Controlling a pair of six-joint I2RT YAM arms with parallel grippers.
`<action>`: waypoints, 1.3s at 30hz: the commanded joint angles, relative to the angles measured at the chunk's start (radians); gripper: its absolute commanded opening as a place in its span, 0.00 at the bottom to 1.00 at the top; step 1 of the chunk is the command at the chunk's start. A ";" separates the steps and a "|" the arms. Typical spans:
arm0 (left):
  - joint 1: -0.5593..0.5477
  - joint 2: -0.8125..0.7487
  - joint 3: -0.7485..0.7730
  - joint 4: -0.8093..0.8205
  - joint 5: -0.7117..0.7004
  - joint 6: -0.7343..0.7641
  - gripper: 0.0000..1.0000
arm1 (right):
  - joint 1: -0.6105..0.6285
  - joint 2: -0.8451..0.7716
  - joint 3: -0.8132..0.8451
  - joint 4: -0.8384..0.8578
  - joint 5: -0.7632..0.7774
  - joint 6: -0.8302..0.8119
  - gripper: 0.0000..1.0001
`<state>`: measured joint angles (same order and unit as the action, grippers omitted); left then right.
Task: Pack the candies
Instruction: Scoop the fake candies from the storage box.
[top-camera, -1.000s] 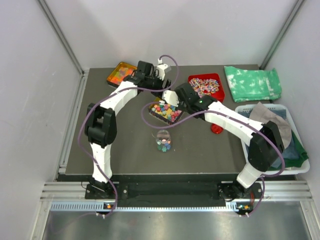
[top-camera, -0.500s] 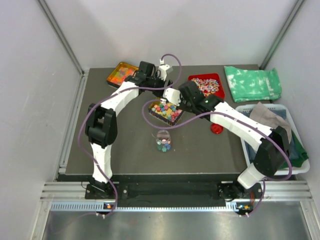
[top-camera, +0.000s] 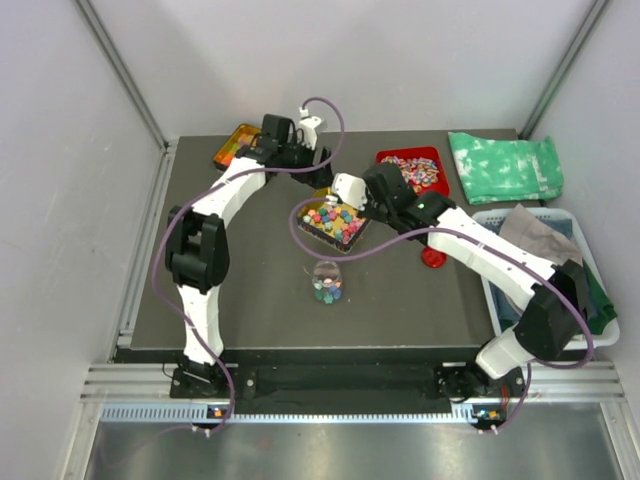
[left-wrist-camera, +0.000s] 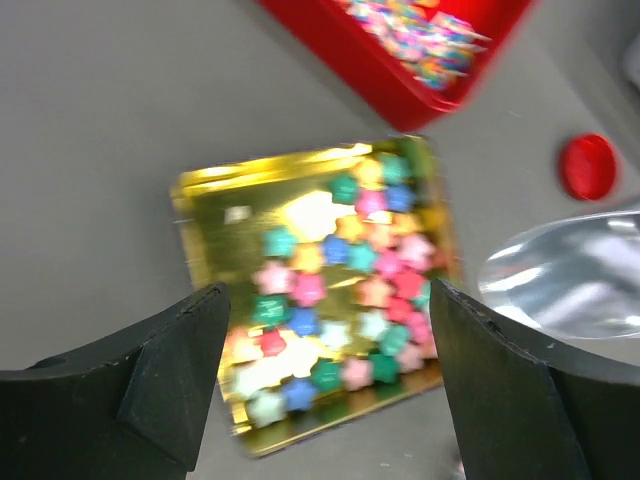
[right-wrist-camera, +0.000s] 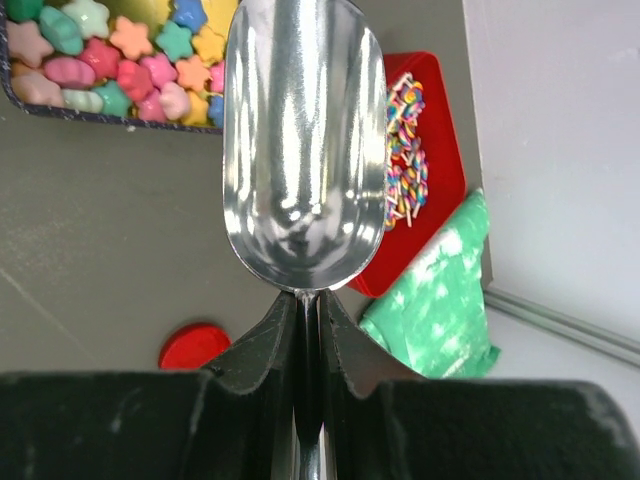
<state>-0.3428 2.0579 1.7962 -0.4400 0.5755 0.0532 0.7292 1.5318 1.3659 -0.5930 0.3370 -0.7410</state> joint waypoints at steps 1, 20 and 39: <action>0.027 -0.005 0.037 0.032 -0.106 0.026 0.84 | -0.002 -0.085 -0.008 0.053 0.066 -0.018 0.00; 0.002 0.130 0.015 -0.003 -0.279 0.142 0.68 | 0.012 -0.183 0.013 -0.126 0.037 -0.081 0.00; -0.031 0.179 0.083 -0.049 -0.371 0.203 0.28 | 0.024 -0.049 0.042 -0.147 0.068 -0.354 0.00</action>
<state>-0.3603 2.2349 1.8179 -0.4824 0.2329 0.2245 0.7441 1.4677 1.3579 -0.7689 0.3840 -1.0306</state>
